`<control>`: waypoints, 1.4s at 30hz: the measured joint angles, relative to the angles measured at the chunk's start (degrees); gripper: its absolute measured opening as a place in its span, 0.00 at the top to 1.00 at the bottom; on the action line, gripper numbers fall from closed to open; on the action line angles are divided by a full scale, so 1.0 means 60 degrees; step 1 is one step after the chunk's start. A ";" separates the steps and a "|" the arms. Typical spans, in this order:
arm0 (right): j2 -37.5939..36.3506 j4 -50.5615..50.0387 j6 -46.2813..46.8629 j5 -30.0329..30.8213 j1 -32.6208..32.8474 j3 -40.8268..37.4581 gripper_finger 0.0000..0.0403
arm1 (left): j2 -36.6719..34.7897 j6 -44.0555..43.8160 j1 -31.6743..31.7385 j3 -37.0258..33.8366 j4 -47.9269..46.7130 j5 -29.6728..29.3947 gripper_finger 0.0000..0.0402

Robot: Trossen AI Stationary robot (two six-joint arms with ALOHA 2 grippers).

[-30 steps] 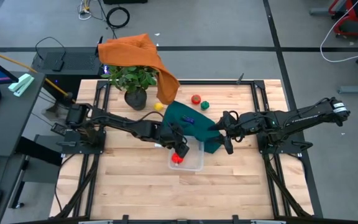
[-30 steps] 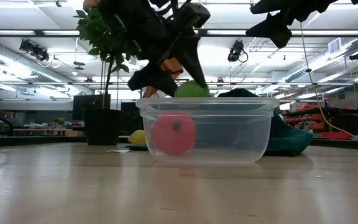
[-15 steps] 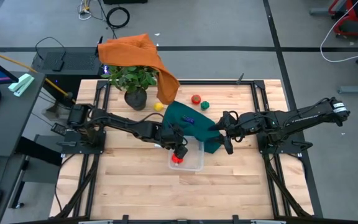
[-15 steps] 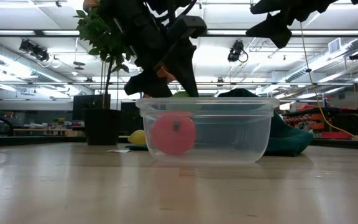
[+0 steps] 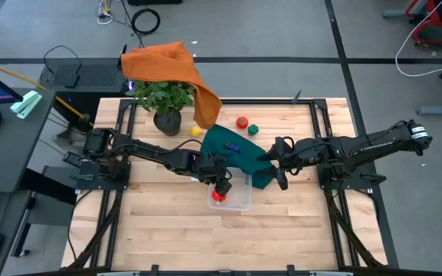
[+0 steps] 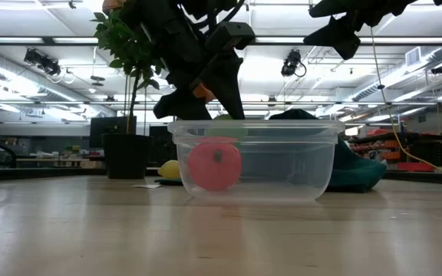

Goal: Pick and placing Produce into tupperware
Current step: Put the cabbage into the transparent basket, then put the bell pepper into the transparent basket

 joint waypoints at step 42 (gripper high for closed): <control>-0.2240 -0.2397 0.0814 0.0797 -0.0025 -0.0004 0.50 | -0.1298 -0.2243 -0.1839 0.0004 -0.1149 -0.3945 0.44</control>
